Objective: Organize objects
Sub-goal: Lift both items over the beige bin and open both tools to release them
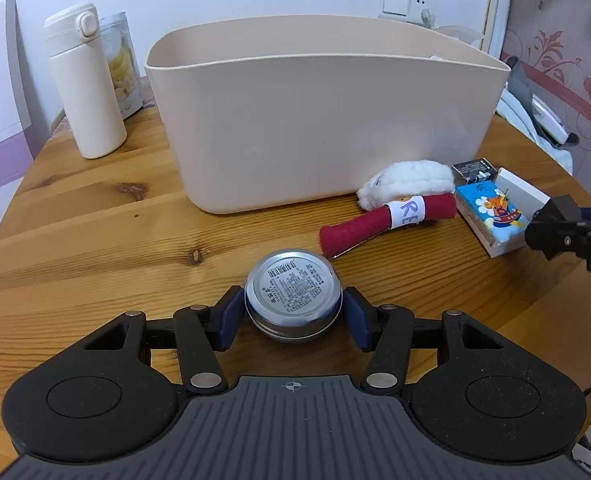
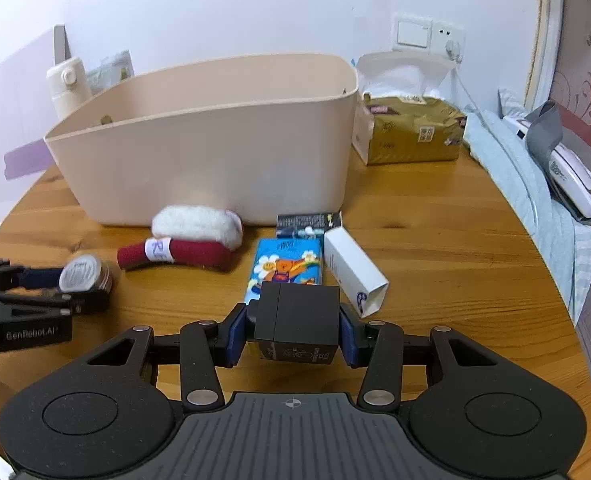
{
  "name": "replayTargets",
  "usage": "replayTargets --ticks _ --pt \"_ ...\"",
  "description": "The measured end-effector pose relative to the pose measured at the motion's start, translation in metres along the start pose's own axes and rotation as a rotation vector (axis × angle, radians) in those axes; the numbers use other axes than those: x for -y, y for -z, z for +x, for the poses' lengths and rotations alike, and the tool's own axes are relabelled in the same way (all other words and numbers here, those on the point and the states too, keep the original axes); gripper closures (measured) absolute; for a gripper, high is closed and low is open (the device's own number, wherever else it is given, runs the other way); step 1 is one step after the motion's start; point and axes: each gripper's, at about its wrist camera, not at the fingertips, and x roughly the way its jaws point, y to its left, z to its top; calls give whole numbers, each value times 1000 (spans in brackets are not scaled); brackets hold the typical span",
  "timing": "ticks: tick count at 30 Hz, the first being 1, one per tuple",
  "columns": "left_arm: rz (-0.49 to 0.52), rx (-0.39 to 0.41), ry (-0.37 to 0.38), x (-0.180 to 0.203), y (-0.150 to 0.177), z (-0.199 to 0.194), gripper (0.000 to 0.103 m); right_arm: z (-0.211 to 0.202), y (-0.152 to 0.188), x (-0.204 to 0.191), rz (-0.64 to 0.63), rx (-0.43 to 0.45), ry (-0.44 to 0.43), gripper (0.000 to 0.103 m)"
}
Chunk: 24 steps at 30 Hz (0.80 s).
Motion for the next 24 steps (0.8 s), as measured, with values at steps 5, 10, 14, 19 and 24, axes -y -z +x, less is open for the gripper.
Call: replayTargets --ticks 5,10,14,19,24 --pt "0 21 -3 -1 -2 -10 48 -6 -4 6 24 22 -7 60" --pt "-9 41 4 -3 -5 -20 48 -14 -9 9 31 56 -9 60" --pt "-6 61 12 -4 -10 -30 48 -19 -14 10 31 80 -14 60" --pt "1 100 12 -6 -17 -44 48 -24 -21 11 37 113 -16 60" --pt "9 139 16 -7 -25 -57 48 -32 -29 11 41 152 -18 60"
